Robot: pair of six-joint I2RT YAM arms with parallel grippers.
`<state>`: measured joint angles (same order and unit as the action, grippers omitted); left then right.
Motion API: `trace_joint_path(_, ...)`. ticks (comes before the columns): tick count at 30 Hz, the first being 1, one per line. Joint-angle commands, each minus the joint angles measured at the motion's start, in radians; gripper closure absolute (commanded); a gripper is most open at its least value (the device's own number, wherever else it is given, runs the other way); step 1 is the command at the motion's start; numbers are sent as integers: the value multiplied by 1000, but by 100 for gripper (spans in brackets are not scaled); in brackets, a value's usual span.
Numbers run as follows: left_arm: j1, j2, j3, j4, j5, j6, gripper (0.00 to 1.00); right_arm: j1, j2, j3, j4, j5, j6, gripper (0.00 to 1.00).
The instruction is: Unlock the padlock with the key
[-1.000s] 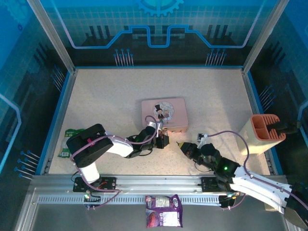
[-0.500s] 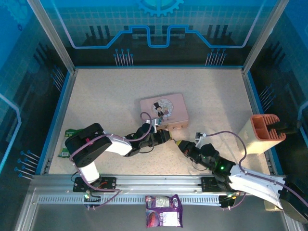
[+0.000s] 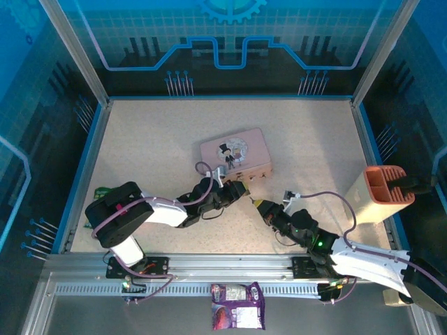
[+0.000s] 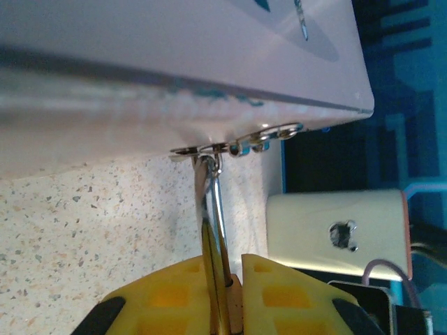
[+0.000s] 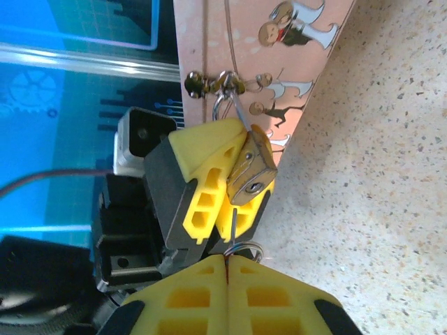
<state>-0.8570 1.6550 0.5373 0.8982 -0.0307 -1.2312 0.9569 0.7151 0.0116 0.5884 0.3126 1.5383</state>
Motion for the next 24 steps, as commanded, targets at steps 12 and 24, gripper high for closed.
trace_joint_path(12,-40,-22,-10,304,-159,-163,100,59,-70,-32,-46,135,62,100)
trace_joint_path(24,-52,-8,-8,350,-154,-191,100,46,55,-21,125,122,53,100)
